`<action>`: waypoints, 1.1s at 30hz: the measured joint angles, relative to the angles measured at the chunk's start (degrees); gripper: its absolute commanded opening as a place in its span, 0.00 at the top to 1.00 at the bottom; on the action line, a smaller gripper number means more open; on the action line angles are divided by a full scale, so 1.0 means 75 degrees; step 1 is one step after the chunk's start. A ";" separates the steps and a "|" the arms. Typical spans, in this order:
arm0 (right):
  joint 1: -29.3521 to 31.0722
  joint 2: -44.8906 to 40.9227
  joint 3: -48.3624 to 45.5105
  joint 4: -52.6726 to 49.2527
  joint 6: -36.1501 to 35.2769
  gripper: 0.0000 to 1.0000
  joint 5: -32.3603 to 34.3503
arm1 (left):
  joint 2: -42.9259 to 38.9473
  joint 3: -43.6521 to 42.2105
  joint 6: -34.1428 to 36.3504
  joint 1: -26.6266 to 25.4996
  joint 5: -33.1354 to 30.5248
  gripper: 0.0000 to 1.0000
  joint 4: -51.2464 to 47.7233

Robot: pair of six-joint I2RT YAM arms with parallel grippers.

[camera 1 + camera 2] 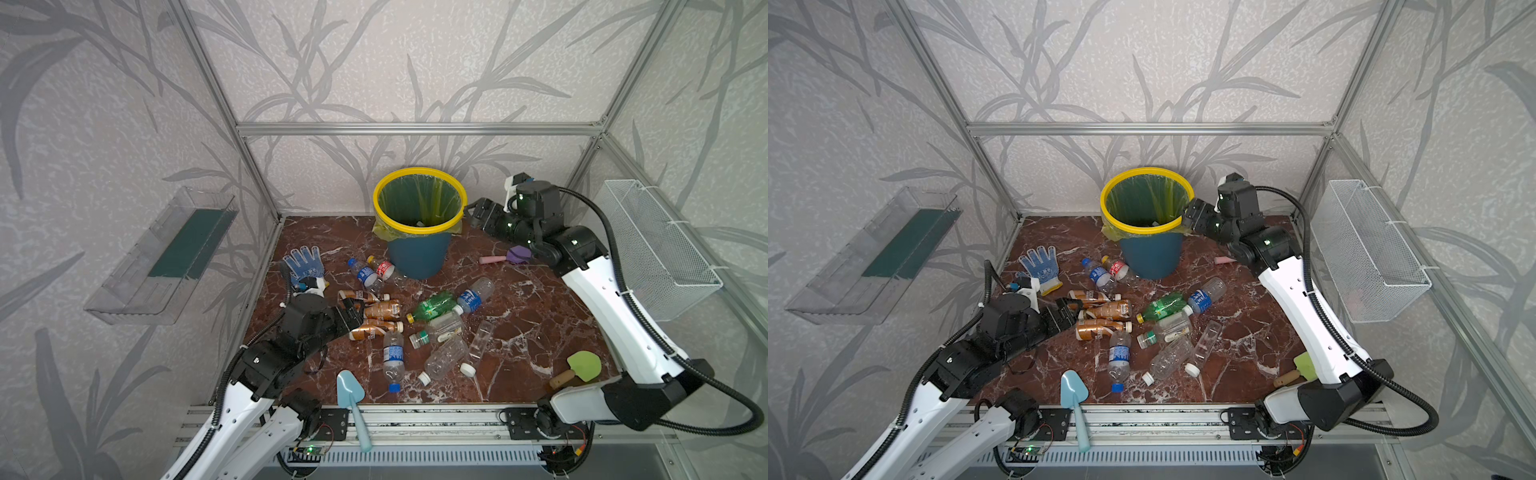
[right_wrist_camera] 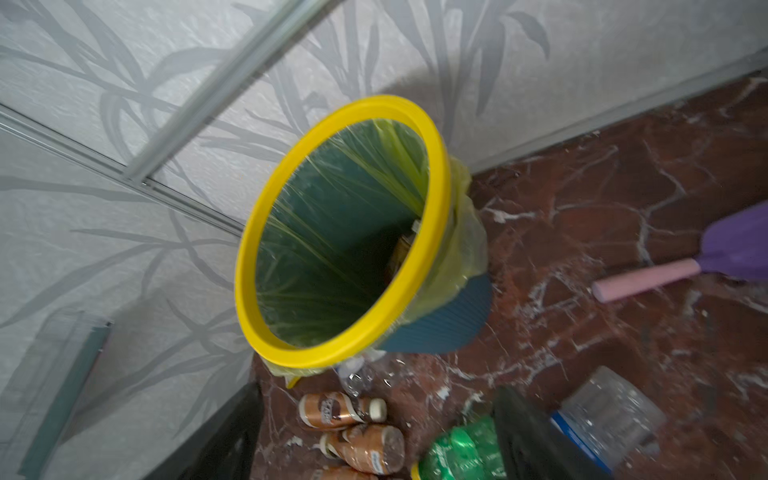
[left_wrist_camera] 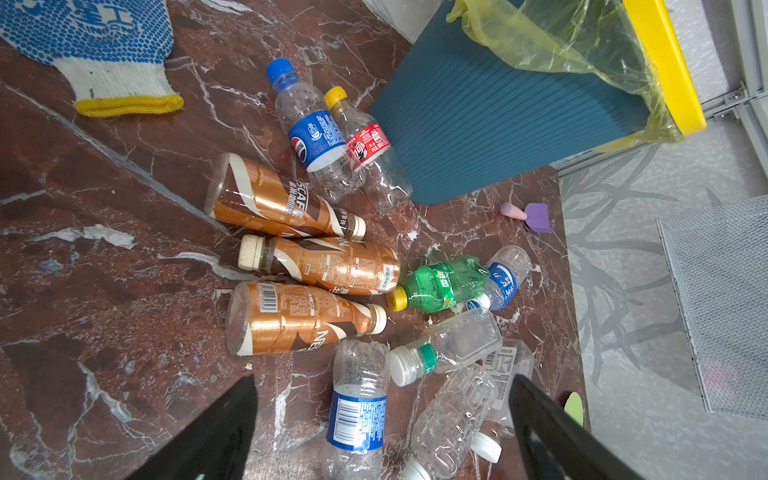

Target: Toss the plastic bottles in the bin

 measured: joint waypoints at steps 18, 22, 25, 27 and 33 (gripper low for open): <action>0.0102 -0.3413 -0.5423 -0.0370 0.0600 0.19 -0.0405 | -0.0108 -0.0650 -0.0198 0.0000 0.0079 0.08 0.0000; 0.0198 -0.3879 -0.5919 -0.0455 0.0769 0.20 -0.0466 | -0.0050 -0.0781 -0.0341 0.0000 0.0321 0.10 -0.0038; 0.0230 -0.4100 -0.6231 -0.0495 0.0868 0.21 -0.0542 | 0.0076 -0.0898 -0.0414 0.0000 0.0542 0.12 -0.0047; 0.0233 -0.4220 -0.6414 -0.0504 0.0915 0.22 -0.0612 | 0.0201 -0.0959 -0.0420 -0.0003 0.0705 0.13 -0.0061; 0.0239 -0.4450 -0.6811 -0.0530 0.1052 0.22 -0.0752 | 0.0790 -0.1029 -0.0513 -0.0318 0.1008 0.15 -0.0050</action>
